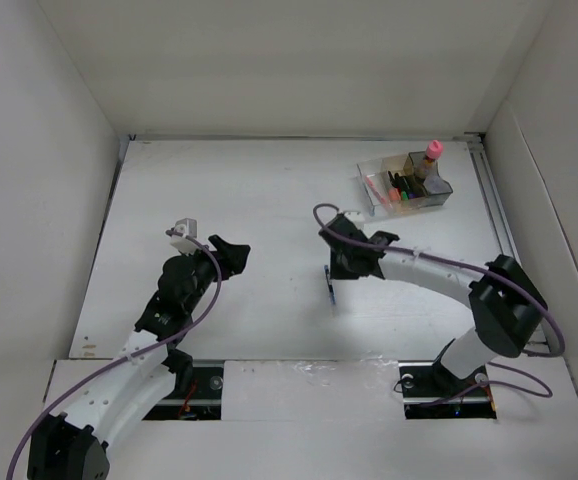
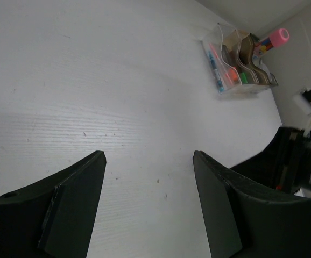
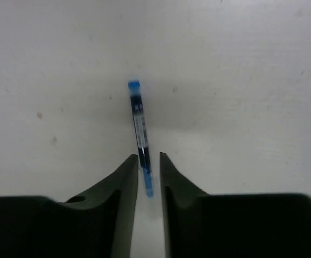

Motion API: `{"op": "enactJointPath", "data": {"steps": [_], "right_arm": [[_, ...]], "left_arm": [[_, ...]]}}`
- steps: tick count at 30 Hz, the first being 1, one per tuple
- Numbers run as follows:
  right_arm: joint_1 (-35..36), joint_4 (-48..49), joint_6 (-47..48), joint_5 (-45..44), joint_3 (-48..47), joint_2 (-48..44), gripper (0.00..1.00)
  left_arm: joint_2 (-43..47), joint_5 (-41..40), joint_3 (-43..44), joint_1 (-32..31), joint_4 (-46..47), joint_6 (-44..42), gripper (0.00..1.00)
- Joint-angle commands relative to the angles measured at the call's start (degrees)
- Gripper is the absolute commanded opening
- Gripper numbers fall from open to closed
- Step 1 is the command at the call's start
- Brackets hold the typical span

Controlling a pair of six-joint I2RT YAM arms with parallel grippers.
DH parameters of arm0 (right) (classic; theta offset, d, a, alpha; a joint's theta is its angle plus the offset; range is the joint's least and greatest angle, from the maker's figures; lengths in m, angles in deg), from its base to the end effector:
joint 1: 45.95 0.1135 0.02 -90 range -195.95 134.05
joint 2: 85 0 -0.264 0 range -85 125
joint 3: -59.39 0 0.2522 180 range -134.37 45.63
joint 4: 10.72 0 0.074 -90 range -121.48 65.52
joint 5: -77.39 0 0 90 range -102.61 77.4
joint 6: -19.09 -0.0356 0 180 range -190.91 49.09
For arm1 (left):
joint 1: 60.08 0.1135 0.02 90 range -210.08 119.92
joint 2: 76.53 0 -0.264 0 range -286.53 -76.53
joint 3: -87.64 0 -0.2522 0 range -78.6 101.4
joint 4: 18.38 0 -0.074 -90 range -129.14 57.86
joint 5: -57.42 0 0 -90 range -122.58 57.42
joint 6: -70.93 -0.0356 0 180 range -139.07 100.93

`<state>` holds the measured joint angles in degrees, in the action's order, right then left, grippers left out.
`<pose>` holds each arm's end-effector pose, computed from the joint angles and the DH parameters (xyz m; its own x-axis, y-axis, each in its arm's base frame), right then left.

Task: Sort the stationery into containers
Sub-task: Pick up the pen from the center of the board.

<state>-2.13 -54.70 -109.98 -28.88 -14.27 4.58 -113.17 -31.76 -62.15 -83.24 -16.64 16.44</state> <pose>0.2341 0.2108 0.2147 -0.8397 0.0328 -0.5421 -0.0439 0.9908 0.1279 0.1543 -0.0665 0.2338 -0.2972 -0.5045 -0.8106 0.2871 0.7624 -0.5799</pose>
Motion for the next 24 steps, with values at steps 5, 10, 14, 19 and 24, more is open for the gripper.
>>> {"op": "enactJointPath", "data": {"steps": [5,10,14,19,24], "right_arm": [[7.3,1.9,-9.3,-0.1,5.8,-2.0,0.48],[7.3,3.1,-10.6,-1.7,5.8,2.0,0.47],[7.3,4.4,-9.5,-0.1,4.7,5.5,0.27],[7.3,5.4,-8.1,-0.8,3.0,8.0,0.05],[1.9,2.8,-3.3,-3.5,-3.1,3.2,0.0]], "left_arm": [[0.7,0.1,-0.5,-0.2,1.5,0.2,0.62],[1.2,0.1,-0.5,-0.2,1.0,0.2,0.62],[1.2,0.1,-0.5,-0.2,1.0,0.2,0.62],[1.2,0.1,0.0,-0.2,0.5,0.7,0.62],[2.4,-1.1,0.0,-0.2,-0.2,0.7,0.62]]}}
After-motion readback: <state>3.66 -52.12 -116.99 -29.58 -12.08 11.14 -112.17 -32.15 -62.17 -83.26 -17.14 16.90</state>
